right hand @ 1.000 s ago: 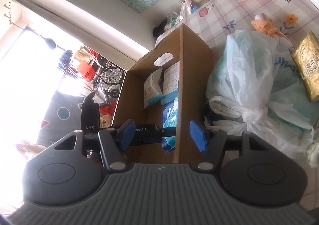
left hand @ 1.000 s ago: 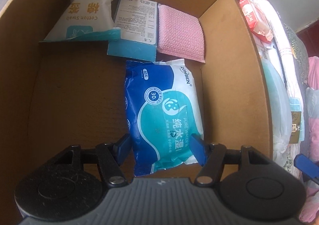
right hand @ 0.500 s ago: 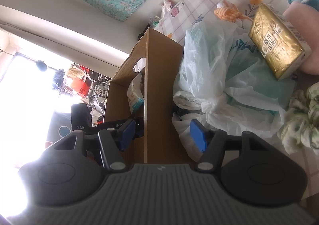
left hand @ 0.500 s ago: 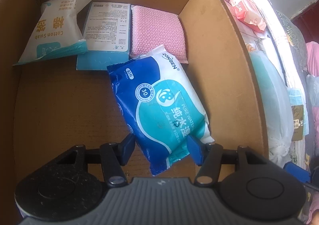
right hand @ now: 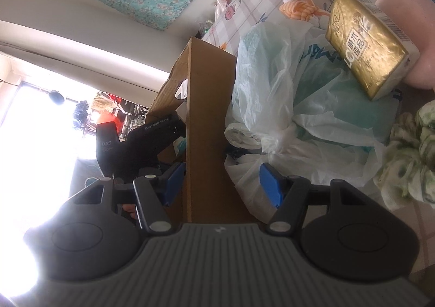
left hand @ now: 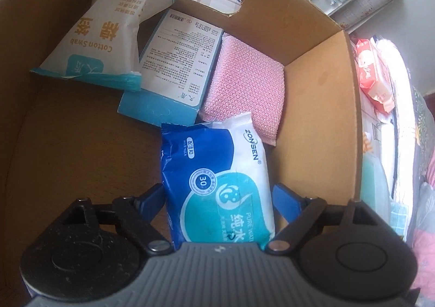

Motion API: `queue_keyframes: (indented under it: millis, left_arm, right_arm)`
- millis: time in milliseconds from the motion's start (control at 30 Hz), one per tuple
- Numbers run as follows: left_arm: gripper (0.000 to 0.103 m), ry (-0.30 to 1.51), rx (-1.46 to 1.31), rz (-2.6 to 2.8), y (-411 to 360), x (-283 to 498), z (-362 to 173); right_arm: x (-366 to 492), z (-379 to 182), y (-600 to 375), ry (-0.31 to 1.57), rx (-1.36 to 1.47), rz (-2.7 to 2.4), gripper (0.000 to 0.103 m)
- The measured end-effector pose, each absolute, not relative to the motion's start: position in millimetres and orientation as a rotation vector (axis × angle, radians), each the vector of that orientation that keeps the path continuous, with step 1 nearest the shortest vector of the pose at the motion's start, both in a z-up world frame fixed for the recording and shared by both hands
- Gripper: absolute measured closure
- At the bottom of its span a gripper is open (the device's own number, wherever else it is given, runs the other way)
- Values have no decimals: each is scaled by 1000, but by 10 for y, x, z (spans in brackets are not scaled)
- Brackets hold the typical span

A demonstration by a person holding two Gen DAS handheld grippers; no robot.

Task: Organize soft objects
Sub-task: 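Press the wet-wipe pack flat in the box with the left tool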

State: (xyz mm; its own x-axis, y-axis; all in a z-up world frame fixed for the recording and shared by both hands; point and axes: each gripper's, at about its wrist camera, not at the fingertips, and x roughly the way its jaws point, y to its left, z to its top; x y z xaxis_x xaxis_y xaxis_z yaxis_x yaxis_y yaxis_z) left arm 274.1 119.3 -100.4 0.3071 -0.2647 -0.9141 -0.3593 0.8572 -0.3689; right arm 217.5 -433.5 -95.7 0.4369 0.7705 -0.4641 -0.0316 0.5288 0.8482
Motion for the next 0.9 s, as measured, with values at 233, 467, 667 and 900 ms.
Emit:
queue_keyframes:
  millis: [233,467,667,900]
  left_arm:
    - [22,1279,-424,-24,1039,2741,-1102]
    - [24,1307,-324,-111,991,2663,-1160]
    - [26,1293,-424,-113,1073,2687,-1186]
    - [20,1214,-509,-102,1254,2553,-980]
  right_arm:
    - [2176,-1005,-4421,997,895,565,41]
    - [2192,-1019,-4387,1005,888,577,41]
    - [2184,-1027,-4409,1011,899,571,41]
    - [2086,-964,-4461,979,881,550,40]
